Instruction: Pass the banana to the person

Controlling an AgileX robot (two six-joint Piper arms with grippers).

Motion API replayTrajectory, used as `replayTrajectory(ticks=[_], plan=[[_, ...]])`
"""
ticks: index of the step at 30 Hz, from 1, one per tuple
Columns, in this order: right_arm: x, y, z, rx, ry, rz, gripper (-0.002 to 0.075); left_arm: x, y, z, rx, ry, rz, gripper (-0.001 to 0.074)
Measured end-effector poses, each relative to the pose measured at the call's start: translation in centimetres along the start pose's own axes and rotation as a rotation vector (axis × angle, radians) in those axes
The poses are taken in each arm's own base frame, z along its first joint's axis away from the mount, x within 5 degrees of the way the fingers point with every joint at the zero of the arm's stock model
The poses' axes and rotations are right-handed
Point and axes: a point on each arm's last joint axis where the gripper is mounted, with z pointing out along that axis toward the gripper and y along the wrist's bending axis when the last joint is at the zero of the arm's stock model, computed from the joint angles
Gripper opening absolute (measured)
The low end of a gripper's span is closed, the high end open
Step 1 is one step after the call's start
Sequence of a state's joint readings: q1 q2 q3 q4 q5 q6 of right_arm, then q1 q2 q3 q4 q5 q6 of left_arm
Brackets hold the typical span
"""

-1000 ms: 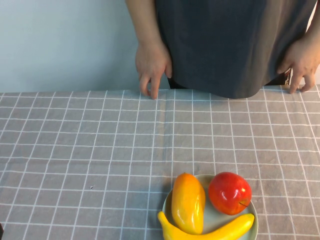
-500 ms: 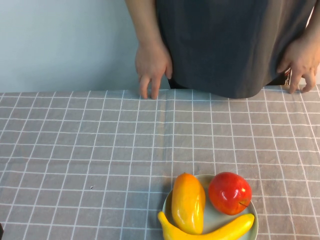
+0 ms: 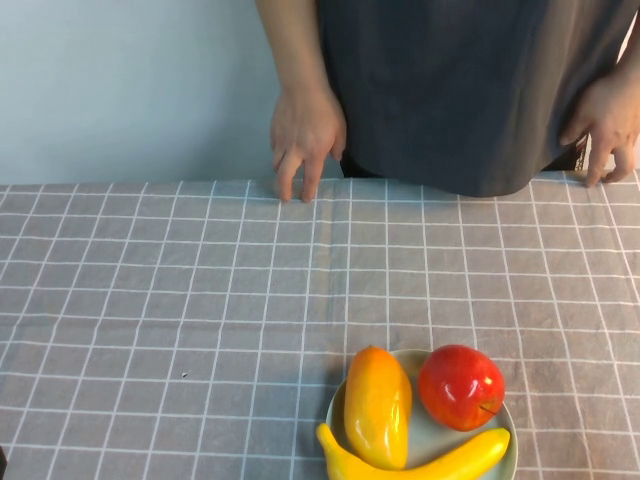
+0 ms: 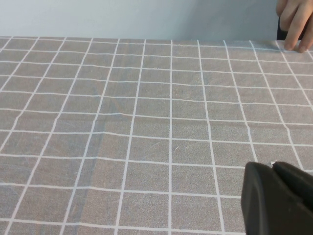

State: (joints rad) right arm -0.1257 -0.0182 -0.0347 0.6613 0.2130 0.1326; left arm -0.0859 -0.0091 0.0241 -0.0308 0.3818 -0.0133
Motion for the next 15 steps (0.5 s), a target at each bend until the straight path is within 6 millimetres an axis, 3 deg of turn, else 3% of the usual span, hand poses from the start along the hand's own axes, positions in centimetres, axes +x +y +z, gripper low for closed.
replayTrajectory(ticks=[8,12,14,15], plan=[[-2.3,5.1,1.2,0.008,0.458,-0.317,-0.0009,0.0,0.0,0.0,0.0,0.0,0.0,0.0],[-3.8,7.2,3.2,0.007,0.731,-0.435,-0.0009,0.0,0.0,0.0,0.0,0.0,0.0,0.0],[-5.0,8.1,4.9,0.028,0.746,-0.398,-0.0009,0.0,0.0,0.0,0.0,0.0,0.0,0.0],[-5.0,8.4,5.0,-0.023,0.84,-0.5,-0.0009,0.0,0.0,0.0,0.0,0.0,0.0,0.0]])
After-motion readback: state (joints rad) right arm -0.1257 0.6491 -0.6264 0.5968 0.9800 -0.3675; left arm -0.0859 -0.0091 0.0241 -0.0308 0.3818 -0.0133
